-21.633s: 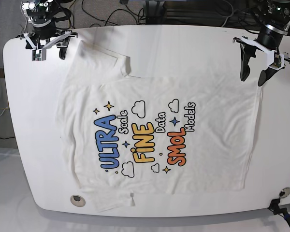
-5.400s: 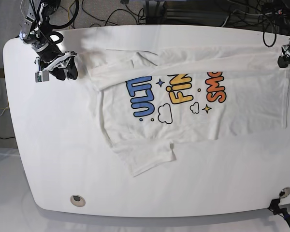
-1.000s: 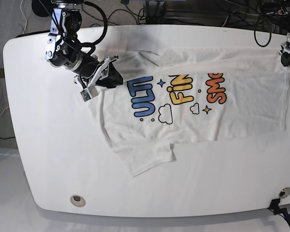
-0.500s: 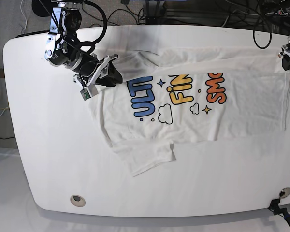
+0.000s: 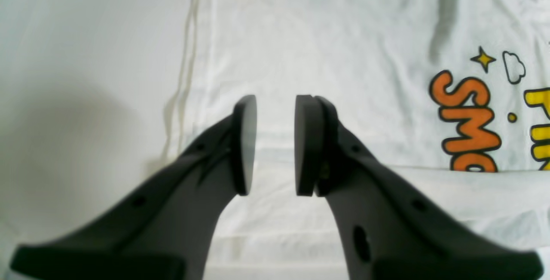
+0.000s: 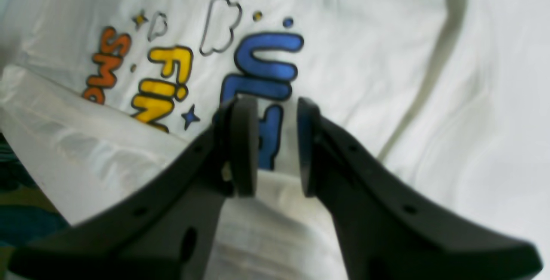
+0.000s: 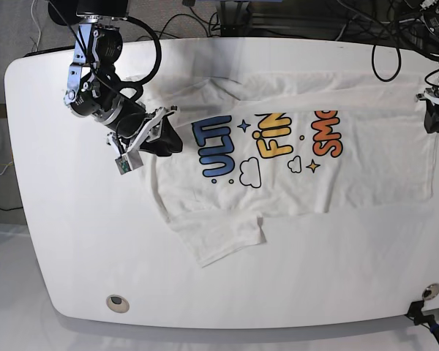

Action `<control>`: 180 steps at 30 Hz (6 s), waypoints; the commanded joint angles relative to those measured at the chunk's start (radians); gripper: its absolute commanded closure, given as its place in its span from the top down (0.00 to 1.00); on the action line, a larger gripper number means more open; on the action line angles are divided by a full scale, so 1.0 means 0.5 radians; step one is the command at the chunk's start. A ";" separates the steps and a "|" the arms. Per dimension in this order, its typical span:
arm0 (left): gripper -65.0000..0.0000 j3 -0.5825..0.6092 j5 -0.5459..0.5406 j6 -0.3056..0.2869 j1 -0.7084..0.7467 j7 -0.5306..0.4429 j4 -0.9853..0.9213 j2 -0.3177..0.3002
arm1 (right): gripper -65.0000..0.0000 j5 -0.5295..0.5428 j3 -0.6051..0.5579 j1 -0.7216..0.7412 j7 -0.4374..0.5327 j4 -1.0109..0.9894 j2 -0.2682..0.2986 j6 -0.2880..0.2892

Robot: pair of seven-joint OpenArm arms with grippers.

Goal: Fold the T-shirt properly
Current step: 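Open the right gripper and move it down to the sleeve near it, then grasp the shirt's side edges with both grippers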

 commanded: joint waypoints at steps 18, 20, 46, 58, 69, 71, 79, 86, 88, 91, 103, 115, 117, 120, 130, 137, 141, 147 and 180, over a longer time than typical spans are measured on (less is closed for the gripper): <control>0.53 0.237 0.302 -0.007 -0.485 -0.039 0.044 -0.108 | 0.24 -0.383 0.005 0.969 0.045 -0.954 0.048 0.015; 0.53 0.252 0.302 -0.007 -0.497 -0.039 0.044 -0.108 | 0.24 -0.485 0.005 1.074 0.045 -1.071 0.051 0.018; 0.53 0.249 0.305 -0.004 -0.501 -0.039 0.041 -0.138 | 0.46 -0.828 0.008 1.190 0.312 -1.657 0.045 0.018; 0.53 0.252 0.308 -0.004 -0.537 -0.039 0.038 -0.135 | 0.11 -0.828 0.008 1.117 0.312 -1.654 0.038 0.018; 0.53 0.255 0.308 -0.004 -0.562 -0.045 -0.045 -0.166 | 0.20 -0.828 0.008 1.233 0.312 -1.666 0.038 0.018; 0.53 0.255 0.308 -0.004 -0.562 -0.045 -0.045 -0.166 | 0.32 -0.828 0.008 1.236 0.312 -1.666 0.038 0.015; 0.53 0.255 0.308 -0.004 -0.562 -0.045 -0.045 -0.169 | 0.45 -0.828 0.008 1.313 0.315 -1.669 0.038 0.015; 0.53 0.255 0.308 -0.004 -0.562 -0.045 -0.045 -0.203 | 0.45 -0.840 0.008 1.420 0.330 -1.669 -0.020 0.006; 0.53 0.255 0.308 -0.004 -0.562 -0.045 -0.045 -0.206 | 0.45 -0.840 0.008 1.439 0.388 -1.715 -0.035 0.006; 0.53 0.255 0.308 -0.004 -0.565 -0.045 -0.045 -0.206 | 0.45 -0.844 0.005 1.476 0.520 -1.881 -0.041 0.003; 0.53 0.258 0.308 -0.004 -0.571 -0.051 -0.045 -0.209 | 0.45 -1.022 0.002 1.623 0.852 -2.258 0.038 -0.001; 0.53 0.320 0.658 -0.016 -0.912 -0.167 -0.428 -0.212 | 0.45 -1.160 0.008 1.568 0.898 -2.271 -0.075 0.006; 0.53 0.375 0.713 -0.016 -0.970 -0.229 -0.582 -0.264 | 0.45 -1.160 0.008 1.562 0.898 -2.271 -0.100 0.006; 0.53 0.473 0.732 -0.013 -1.041 -0.367 -0.809 -0.313 | 0.45 -1.160 0.008 1.540 0.895 -2.271 -0.121 0.006; 0.53 0.648 0.762 0.131 -1.265 -0.790 -1.533 -0.510 | 0.45 -1.160 0.008 1.506 0.892 -2.271 -0.161 0.015; 0.53 0.737 0.980 0.149 -1.495 -1.153 -2.073 -0.516 | 0.45 -1.160 0.008 1.500 0.892 -2.271 -0.161 0.015; 0.53 0.740 1.112 0.155 -1.636 -1.306 -2.322 -0.516 | 0.45 -1.160 0.008 1.500 0.892 -2.271 -0.161 0.015; 0.53 0.743 1.229 0.398 -1.642 -1.429 -2.377 -0.519 | 0.45 -1.160 0.008 1.500 0.892 -2.271 -0.158 0.015; 0.53 0.731 1.342 0.315 -1.614 -1.429 -2.478 -0.436 | 0.45 -1.160 0.008 1.500 0.892 -2.271 -0.152 0.018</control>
